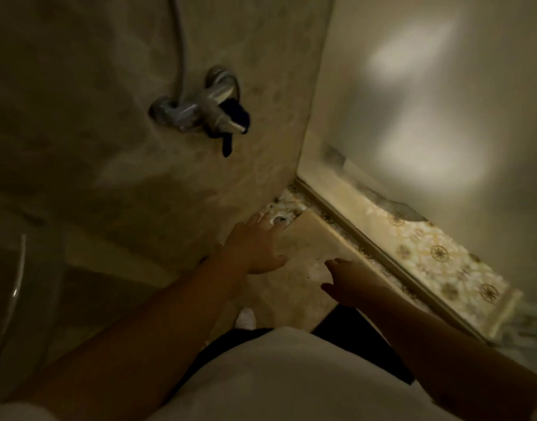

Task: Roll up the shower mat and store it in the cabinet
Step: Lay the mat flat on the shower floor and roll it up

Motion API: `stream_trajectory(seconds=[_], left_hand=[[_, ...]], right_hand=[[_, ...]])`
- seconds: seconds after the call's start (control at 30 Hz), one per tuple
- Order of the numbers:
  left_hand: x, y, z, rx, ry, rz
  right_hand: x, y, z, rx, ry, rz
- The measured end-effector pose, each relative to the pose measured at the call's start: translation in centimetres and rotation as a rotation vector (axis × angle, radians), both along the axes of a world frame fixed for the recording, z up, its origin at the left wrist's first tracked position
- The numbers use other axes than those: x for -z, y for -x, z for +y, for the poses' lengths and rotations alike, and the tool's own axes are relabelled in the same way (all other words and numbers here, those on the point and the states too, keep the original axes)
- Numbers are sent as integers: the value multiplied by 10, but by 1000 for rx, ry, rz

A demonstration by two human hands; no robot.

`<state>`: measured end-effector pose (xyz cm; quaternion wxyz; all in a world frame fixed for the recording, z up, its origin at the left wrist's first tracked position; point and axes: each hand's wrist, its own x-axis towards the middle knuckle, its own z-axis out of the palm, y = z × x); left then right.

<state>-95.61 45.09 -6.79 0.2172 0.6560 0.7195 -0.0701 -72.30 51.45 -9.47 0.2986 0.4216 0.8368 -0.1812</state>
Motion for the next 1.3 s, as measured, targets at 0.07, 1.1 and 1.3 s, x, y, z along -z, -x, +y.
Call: stream_trajectory(seconds=[0.07,1.1,1.3], left_hand=[[1,9,30,41,24,-51],[-16,-244,295,1267,87,164],[-2,-326,307,1644,96,214]], right_hand=[[-5,-5,4,143,7,16],[17,-164,9,1356,-53,267],[28,-163,-18,1644,-107,191]])
